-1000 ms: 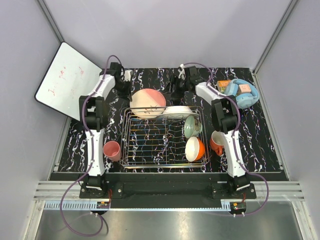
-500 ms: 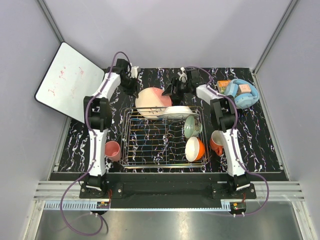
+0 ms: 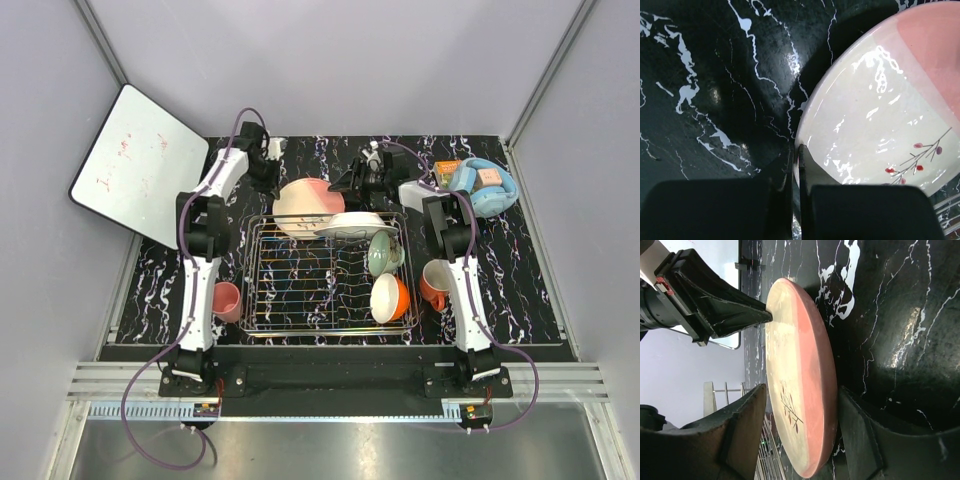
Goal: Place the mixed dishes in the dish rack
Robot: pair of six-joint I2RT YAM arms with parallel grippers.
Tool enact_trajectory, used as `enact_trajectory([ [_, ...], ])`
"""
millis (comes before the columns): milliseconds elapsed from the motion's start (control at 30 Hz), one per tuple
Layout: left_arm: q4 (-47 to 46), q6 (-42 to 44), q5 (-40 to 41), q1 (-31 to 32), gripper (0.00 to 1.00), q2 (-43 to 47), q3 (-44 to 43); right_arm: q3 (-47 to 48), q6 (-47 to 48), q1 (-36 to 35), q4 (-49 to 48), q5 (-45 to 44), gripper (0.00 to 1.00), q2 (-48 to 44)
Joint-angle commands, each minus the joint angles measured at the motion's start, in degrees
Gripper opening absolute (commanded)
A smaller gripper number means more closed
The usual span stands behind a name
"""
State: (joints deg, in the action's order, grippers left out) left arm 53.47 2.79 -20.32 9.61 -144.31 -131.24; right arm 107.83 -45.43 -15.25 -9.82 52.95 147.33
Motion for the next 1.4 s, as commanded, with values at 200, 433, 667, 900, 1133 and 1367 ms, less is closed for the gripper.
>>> enact_trajectory([
  [200, -5.84, -4.55, -6.67, 8.32, 0.00, -1.59, -3.76, 2.65, -4.84, -3.74, -7.67, 9.54, 0.61, 0.68],
  [433, -6.62, -4.54, -6.67, 9.29, 0.00, -1.68, -3.94, 4.40, -5.98, -3.92, -7.67, 9.72, 0.38, 1.47],
  [667, -6.98, -3.93, -6.15, 9.29, 0.01, -0.54, -3.94, 6.78, -6.08, -3.91, -6.79, 9.11, 0.00, 0.77],
  [900, -6.89, -3.58, -4.21, 5.17, 0.82, 4.73, -1.92, 9.50, -1.51, -3.30, -2.40, 5.24, 0.00, -2.04],
  [1133, -4.35, -4.63, -7.44, -4.14, 0.99, 13.78, -0.34, 18.19, 4.56, -2.34, 3.23, 0.32, 0.00, -2.13],
  [1367, 0.57, -1.04, -14.40, -12.33, 0.99, 29.77, 9.85, 29.44, 8.95, 0.21, 8.41, -4.69, 0.00, -4.06],
])
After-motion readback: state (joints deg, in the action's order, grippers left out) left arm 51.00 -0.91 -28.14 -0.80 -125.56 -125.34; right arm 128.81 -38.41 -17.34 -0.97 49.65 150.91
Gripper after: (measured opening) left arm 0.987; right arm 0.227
